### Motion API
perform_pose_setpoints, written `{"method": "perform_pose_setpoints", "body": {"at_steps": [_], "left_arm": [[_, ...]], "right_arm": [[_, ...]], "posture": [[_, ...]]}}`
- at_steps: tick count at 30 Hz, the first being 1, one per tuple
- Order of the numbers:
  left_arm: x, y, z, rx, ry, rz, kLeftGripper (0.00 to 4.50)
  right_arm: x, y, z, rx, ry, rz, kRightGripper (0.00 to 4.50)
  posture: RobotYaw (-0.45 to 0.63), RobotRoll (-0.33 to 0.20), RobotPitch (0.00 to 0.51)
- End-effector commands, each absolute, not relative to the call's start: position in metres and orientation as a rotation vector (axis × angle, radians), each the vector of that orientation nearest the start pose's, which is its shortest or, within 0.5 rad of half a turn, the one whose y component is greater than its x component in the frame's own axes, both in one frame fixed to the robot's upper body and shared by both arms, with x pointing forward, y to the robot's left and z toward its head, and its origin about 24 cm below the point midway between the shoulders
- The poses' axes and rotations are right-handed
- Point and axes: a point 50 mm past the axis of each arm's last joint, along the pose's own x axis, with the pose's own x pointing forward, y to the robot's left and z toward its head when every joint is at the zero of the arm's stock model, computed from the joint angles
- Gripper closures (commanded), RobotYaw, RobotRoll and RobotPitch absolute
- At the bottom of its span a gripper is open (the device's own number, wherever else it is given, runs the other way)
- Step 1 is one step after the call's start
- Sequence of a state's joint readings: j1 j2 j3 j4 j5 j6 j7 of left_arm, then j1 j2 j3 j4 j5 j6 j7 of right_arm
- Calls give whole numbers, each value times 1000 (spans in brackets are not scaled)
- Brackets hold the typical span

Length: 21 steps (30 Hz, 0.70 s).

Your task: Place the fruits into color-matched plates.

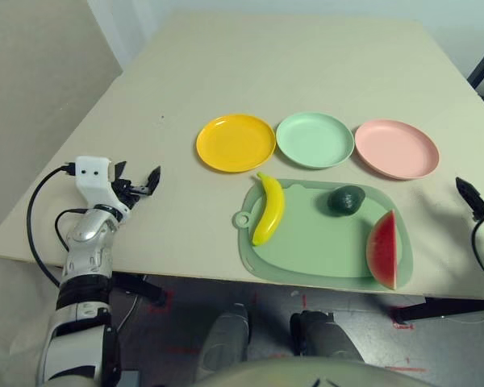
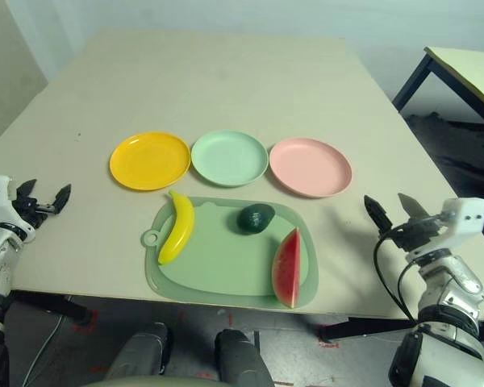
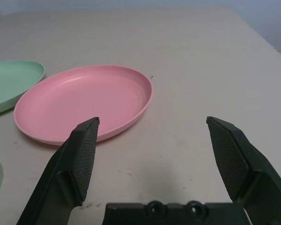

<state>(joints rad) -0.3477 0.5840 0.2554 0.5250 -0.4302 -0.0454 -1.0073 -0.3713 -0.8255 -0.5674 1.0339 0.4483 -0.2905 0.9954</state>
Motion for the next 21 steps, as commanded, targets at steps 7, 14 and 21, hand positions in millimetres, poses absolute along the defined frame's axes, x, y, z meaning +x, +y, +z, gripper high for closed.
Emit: {"method": "perform_pose_setpoints", "body": {"at_steps": [7, 14, 21], "left_arm": [[278, 262, 128, 116, 17, -1215, 0], [289, 253, 120, 101, 43, -1263, 0], [295, 254, 117, 104, 37, -1257, 0]], "right_arm": [[225, -404, 171, -708, 194, 394, 25], [234, -342, 217, -924, 164, 718, 25], [222, -268, 231, -1265, 129, 1205, 25]], "posture": [[-21, 0, 127], [-117, 0, 110], [-120, 0, 98]]}}
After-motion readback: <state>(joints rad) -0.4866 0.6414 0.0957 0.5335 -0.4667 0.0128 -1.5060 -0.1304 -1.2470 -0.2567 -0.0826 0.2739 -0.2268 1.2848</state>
